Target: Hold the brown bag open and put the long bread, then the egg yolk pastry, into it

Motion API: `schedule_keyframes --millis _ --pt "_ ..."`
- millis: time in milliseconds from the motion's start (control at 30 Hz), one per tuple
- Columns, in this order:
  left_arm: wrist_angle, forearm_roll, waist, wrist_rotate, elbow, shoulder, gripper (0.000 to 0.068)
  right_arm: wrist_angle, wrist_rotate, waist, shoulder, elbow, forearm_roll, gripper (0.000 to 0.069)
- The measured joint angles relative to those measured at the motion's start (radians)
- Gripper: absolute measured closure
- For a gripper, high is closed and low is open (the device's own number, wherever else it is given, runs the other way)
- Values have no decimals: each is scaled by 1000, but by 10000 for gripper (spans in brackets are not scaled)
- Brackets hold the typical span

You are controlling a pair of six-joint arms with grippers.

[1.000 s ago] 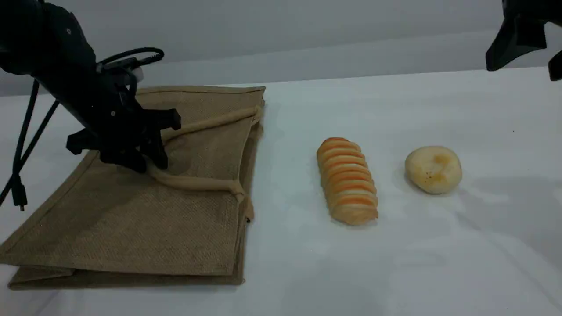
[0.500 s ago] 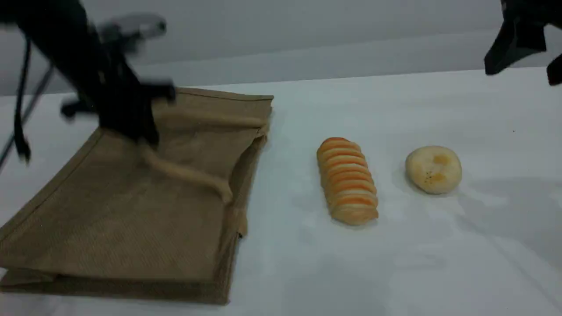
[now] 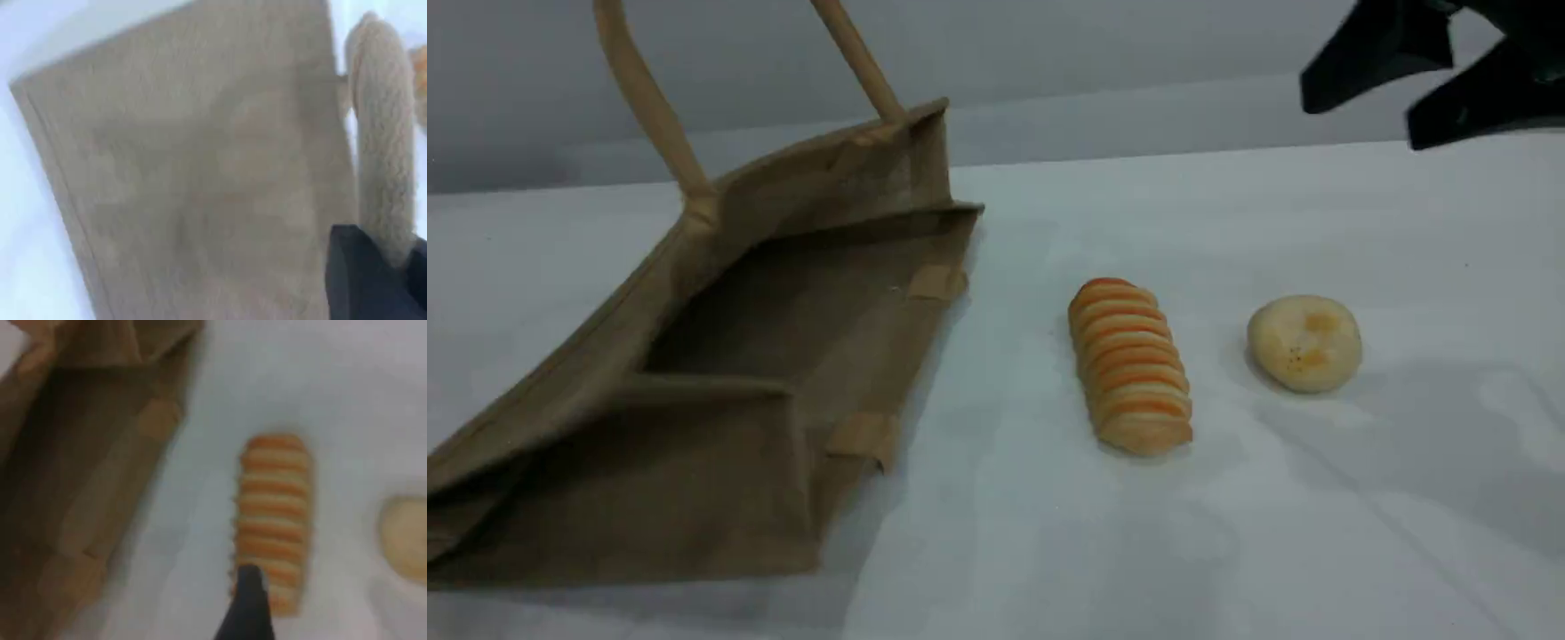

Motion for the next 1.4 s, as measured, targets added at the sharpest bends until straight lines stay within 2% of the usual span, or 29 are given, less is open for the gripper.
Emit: schedule_keyframes --millis 167,333,467,667,867,1000,1200,1400 --pt "-3 -41 0 124 -36 -57 594 54 -209 30 67 0 198 141" --pt "-5 -87 0 256 -34 -119 594 -1 -318 87 131 0 302 141" --pt "-8 -77 0 319 -34 -126 594 -45 -396 121 169 0 378 141" --pt "-8 -28 0 379 -33 -125 594 -50 -496 121 230 0 488 141" --pt "-8 -62 0 500 -33 -143 594 -36 -556 141 300 0 551 141" --pt "-8 -84 0 503 -33 -141 594 -24 -627 151 326 0 617 141" --pt "-10 -194 0 503 -33 -140 594 -15 -720 151 370 -7 618 141" --pt "-10 -187 0 496 -33 -140 594 -5 -720 151 418 -29 618 141"
